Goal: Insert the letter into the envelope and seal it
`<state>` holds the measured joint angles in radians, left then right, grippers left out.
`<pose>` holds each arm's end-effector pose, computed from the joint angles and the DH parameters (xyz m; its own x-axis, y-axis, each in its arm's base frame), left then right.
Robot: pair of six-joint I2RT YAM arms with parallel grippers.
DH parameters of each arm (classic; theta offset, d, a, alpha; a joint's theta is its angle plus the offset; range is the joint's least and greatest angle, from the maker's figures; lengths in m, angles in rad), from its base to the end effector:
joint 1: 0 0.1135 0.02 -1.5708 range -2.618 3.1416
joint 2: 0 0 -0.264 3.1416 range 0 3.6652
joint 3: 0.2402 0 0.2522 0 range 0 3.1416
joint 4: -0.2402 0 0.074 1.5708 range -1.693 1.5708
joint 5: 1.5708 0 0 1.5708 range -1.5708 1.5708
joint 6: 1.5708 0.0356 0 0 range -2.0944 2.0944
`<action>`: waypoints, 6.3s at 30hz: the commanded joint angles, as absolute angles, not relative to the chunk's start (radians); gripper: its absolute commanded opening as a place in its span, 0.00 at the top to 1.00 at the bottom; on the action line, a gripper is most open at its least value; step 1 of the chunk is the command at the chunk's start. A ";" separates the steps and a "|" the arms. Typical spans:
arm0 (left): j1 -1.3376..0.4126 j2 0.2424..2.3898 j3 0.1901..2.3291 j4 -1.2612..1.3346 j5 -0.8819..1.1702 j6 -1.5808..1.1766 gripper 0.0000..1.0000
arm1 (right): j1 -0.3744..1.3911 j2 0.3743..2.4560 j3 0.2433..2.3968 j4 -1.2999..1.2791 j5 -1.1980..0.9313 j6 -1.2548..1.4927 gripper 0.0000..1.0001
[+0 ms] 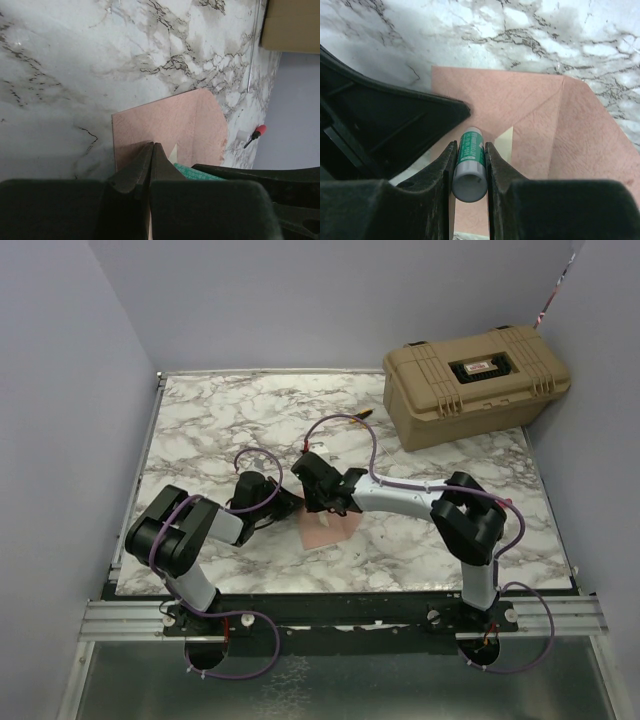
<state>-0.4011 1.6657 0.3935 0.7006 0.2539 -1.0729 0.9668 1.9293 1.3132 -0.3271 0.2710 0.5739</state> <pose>0.2411 -0.1119 0.1012 -0.7408 -0.6096 -0.2823 -0.1642 0.5718 -0.8038 0.2412 0.3327 0.1805 -0.7681 -0.1922 -0.6108 -0.3414 0.9299 0.1368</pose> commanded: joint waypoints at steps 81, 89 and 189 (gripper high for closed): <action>-0.400 1.709 0.328 0.458 0.124 -1.031 1.00 | 0.955 1.912 1.146 -0.332 0.250 0.566 0.99; -0.401 1.703 0.325 0.457 0.123 -1.033 1.00 | 0.936 1.930 1.217 -0.396 0.330 0.561 0.99; -0.402 1.204 0.501 0.116 0.148 -0.778 0.66 | 0.080 1.334 0.707 -0.117 -0.392 0.661 0.71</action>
